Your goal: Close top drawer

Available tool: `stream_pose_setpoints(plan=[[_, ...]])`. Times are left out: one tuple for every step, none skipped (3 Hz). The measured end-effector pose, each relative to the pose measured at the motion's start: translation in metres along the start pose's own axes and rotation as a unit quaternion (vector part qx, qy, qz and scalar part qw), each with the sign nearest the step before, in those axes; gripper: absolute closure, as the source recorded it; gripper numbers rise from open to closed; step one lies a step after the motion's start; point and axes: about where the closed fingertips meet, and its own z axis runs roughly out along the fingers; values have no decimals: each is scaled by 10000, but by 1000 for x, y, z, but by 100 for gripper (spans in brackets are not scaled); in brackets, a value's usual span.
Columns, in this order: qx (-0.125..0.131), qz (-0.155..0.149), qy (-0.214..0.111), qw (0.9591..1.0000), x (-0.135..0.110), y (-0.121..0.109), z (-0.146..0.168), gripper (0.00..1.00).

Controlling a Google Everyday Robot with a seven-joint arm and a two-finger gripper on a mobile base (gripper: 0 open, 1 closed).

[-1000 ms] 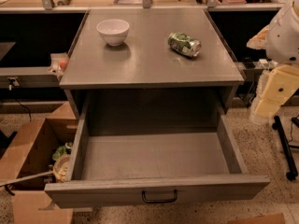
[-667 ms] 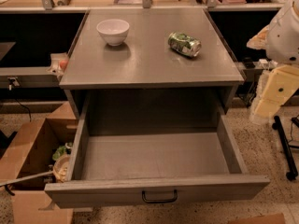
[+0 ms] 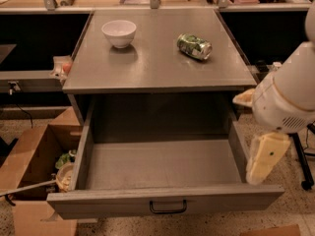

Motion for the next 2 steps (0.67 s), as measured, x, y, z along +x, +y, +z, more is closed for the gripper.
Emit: stream_pose_setpoints(plan=[[-512,-230,-174,9983,17,56,81,23],[-767,-269,-183,9965,34,86,128,47]])
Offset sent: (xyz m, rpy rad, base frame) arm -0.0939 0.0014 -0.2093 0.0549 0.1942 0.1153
